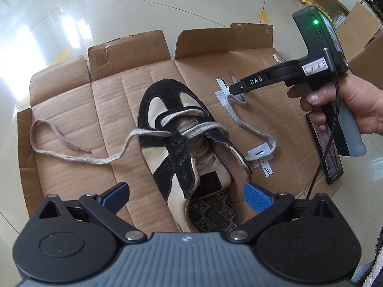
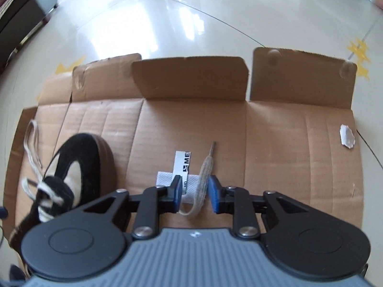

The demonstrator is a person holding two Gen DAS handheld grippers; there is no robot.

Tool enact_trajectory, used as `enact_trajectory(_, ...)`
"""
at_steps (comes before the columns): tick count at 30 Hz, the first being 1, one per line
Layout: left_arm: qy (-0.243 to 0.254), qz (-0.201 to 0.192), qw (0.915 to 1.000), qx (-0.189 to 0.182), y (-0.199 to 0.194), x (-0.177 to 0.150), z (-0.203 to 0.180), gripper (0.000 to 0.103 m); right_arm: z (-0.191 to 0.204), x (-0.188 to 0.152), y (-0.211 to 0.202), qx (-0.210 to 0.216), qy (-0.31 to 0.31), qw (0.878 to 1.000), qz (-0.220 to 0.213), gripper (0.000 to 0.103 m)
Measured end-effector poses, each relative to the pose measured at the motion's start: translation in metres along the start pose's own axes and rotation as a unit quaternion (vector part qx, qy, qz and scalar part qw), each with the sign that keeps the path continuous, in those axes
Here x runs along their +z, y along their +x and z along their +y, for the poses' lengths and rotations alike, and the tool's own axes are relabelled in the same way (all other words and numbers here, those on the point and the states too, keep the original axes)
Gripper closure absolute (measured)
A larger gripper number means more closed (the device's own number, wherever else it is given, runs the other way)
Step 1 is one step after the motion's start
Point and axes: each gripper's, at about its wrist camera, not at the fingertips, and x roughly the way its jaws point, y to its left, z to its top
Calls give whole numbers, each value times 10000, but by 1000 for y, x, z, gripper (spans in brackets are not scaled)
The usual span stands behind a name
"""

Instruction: Lace up shoes with both hands

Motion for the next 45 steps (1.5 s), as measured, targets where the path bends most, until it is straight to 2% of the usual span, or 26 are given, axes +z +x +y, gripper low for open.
enact_trajectory(3,-12,-1,10000,7,0,-1,1,1,-3,4,2,-37,182,9998,-33,72)
enact_trajectory(6,-26,22,10000,19,0,-2,3,1,-14,7,9,-1,88,9999,-122,68)
enact_trajectory(8,-46,28,10000,36,0,-3,5,1,-10,7,12,-17,-222,9996,-150,64)
enact_trajectory(11,-167,36,9998,94,2,-6,11,1,0,3,13,-126,-998,9948,-176,63)
enact_trajectory(14,-276,66,9995,156,6,-8,17,1,0,-1,11,-47,-1510,9881,-275,73)
enact_trajectory(15,-304,66,9994,170,7,-8,18,1,0,-1,10,-6,-1572,9871,-286,93)
enact_trajectory(16,-328,68,9993,181,8,-9,20,1,0,-1,11,58,-1622,9863,-283,102)
enact_trajectory(19,-425,76,9989,188,11,-9,23,1,0,4,11,209,-1696,9851,-198,102)
enact_trajectory(26,-485,-8,9988,104,7,-4,24,1,-1,7,-14,676,-1383,9874,-370,102)
enact_trajectory(29,-691,-130,9975,11,1,0,28,1,3,10,-30,941,-1240,9866,-491,102)
enact_trajectory(31,-1125,-400,9925,-257,-8,5,38,1,5,9,-44,1226,-1151,9841,-570,102)
enact_trajectory(34,-1800,-830,9768,-816,-19,13,50,2,4,9,-58,1652,-780,9815,-564,102)
enact_trajectory(35,-1891,-923,9730,-949,-19,17,51,5,2,9,-63,1867,-519,9797,-521,102)
enact_trajectory(36,-1826,-1002,9731,-983,-19,19,49,8,-1,10,-67,2019,-290,9778,-491,102)
enact_trajectory(38,-1342,-1332,9768,-1004,-15,30,35,12,-6,14,-71,2306,149,9719,-442,102)
enact_trajectory(39,-1112,-1439,9780,-1022,-11,35,26,19,-10,16,-74,2426,379,9685,-409,102)
enact_trajectory(41,-686,-1634,9784,-1062,-5,44,9,22,-21,18,-75,2634,908,9599,-317,102)
enact_trajectory(43,-497,-1713,9773,-1143,2,51,-3,29,-30,17,-72,2768,1332,9514,-207,102)
enact_trajectory(45,-400,-1756,9763,-1205,9,58,-11,32,-41,14,-67,2943,1823,9381,-33,102)
